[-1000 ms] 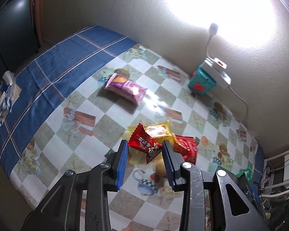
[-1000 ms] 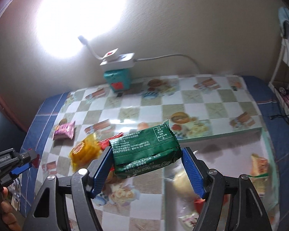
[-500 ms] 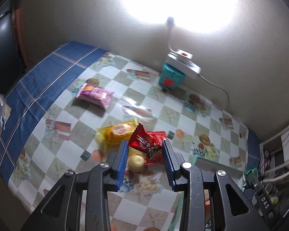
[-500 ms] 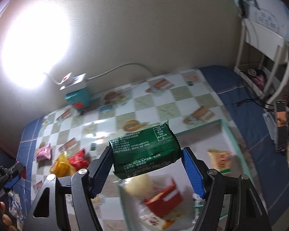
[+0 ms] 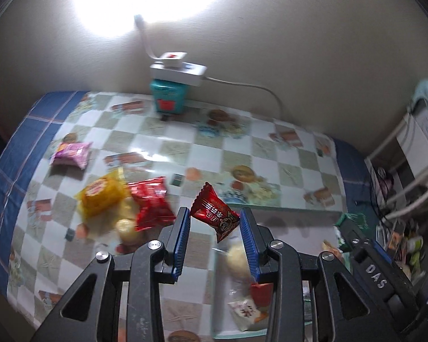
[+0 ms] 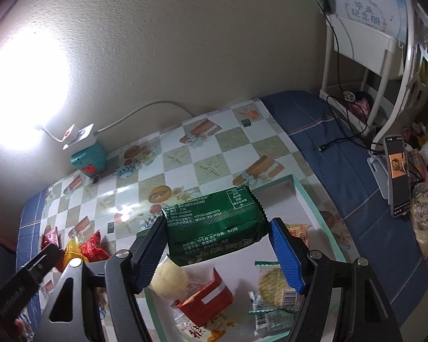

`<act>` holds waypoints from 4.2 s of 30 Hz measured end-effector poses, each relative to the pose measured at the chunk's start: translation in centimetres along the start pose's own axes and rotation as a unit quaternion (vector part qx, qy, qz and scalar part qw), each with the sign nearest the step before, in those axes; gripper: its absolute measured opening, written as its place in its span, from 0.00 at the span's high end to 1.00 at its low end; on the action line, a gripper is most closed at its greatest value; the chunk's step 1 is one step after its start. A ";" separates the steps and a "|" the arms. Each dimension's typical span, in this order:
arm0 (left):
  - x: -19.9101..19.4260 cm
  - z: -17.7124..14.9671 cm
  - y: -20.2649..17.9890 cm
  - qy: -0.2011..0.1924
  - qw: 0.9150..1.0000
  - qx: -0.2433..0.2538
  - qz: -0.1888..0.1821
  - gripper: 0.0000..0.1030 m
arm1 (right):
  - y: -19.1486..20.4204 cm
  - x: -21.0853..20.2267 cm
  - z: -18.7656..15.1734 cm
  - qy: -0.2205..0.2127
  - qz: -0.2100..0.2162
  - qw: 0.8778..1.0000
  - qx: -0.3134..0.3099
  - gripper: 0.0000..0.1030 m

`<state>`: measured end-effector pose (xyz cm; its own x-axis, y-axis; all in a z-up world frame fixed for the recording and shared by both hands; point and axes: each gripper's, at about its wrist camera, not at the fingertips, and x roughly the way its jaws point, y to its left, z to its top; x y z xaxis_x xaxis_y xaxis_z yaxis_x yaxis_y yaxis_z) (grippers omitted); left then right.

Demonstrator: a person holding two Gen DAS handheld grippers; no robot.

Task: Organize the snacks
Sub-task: 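Lift both snacks and carry them over the white tray, then open both tools to drop the candy packet and green pack into the tray, then move both open tools back toward the snack pile, then grasp the yellow bun pack with the left tool while the right tool grasps the red chip bag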

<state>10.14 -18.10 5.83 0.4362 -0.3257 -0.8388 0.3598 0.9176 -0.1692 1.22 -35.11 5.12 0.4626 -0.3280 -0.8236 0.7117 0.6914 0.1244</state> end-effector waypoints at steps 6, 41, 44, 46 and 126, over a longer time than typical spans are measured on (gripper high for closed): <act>2.8 -0.8 -3.4 0.024 0.999 0.028 -0.015 0.64 | -1.9 1.6 0.0 0.017 -0.014 1.000 0.014 0.27; 12.1 -2.8 -7.0 0.112 0.991 0.073 -0.020 0.63 | -4.4 8.5 -0.4 0.073 -0.040 0.995 0.051 0.27; 12.3 -2.8 -6.9 0.116 0.991 0.069 -0.017 0.61 | -4.5 8.7 -0.5 0.079 -0.040 0.995 0.052 0.27; 12.5 -2.8 -6.7 0.121 0.990 0.066 -0.014 0.49 | -4.6 8.9 -0.6 0.081 -0.040 0.994 0.056 0.27; 9.8 2.4 27.1 0.091 0.972 -0.205 0.068 0.09 | 22.3 13.4 -9.6 0.107 0.053 0.981 -0.155 0.00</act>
<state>26.19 3.02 -5.74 0.2904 -0.1840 -0.9391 -0.0669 0.9750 -0.2118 18.20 -17.93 -8.43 0.3806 -0.1239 -0.9164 0.4554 0.8876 0.0692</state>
